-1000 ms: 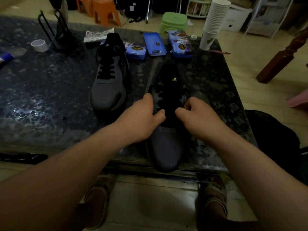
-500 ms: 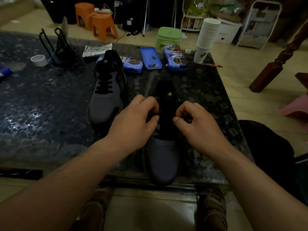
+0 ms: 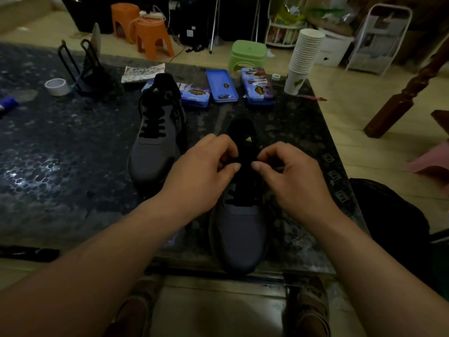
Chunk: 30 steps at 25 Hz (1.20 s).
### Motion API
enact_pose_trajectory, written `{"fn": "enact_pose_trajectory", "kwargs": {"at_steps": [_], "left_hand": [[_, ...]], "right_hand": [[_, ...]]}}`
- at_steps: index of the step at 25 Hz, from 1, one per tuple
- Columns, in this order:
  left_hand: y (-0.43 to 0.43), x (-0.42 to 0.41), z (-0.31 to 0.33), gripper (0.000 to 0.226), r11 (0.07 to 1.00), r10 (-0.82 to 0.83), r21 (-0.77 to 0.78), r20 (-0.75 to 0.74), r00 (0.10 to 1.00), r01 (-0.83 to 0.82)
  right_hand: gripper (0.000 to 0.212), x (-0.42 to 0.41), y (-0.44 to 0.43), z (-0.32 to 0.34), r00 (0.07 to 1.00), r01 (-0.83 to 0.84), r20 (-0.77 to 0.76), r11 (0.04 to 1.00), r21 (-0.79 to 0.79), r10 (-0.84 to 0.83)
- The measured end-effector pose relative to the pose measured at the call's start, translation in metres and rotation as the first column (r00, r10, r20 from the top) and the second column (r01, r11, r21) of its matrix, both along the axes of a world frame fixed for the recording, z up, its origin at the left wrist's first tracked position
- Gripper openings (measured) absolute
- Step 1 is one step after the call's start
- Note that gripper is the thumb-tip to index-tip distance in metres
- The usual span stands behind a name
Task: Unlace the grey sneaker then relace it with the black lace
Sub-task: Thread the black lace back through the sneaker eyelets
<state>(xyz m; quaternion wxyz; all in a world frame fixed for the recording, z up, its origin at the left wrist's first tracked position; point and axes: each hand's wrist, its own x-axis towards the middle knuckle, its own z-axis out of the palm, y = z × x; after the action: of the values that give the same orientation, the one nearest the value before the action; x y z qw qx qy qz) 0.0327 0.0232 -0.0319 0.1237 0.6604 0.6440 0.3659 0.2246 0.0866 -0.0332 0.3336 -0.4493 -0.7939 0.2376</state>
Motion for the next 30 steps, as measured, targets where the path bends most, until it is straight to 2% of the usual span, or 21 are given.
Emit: {"fn": "enact_pose_trajectory", "kwargs": {"at_steps": [3,9,15,20,24,26,30], "left_hand": [[0.002,0.004,0.0,0.012,1.0,0.017,0.023,-0.004,1.0,-0.017],[0.004,0.003,0.007,0.009,0.999,0.035,-0.01,0.034,0.999,-0.034],[0.003,0.006,0.008,0.007,0.999,0.008,0.053,-0.049,0.999,-0.005],[-0.001,0.001,0.003,0.015,0.993,-0.118,0.01,-0.105,0.987,0.12],[0.0,-0.006,0.002,0.009,0.996,0.035,-0.084,0.091,0.995,-0.028],[0.002,-0.005,0.001,0.006,0.989,0.103,-0.12,0.127,0.987,-0.088],[0.004,-0.002,-0.001,0.03,0.991,0.114,-0.093,0.142,0.983,-0.101]], "right_hand": [[0.007,-0.004,0.002,0.0,0.998,0.001,0.063,0.998,0.064,-0.005],[0.012,-0.006,0.003,0.009,0.999,0.039,-0.019,0.986,-0.164,-0.043],[0.013,-0.006,0.001,0.017,0.999,0.045,0.02,0.98,-0.194,-0.042],[0.019,0.001,-0.003,0.015,0.999,0.016,-0.045,0.956,-0.292,-0.03],[0.006,0.01,0.004,0.006,0.997,0.078,0.0,0.958,-0.277,-0.081],[0.012,0.006,0.005,0.002,0.997,0.077,-0.009,0.962,-0.261,-0.082],[0.04,0.001,0.006,-0.003,0.992,0.055,-0.093,0.96,-0.273,-0.083]]}}
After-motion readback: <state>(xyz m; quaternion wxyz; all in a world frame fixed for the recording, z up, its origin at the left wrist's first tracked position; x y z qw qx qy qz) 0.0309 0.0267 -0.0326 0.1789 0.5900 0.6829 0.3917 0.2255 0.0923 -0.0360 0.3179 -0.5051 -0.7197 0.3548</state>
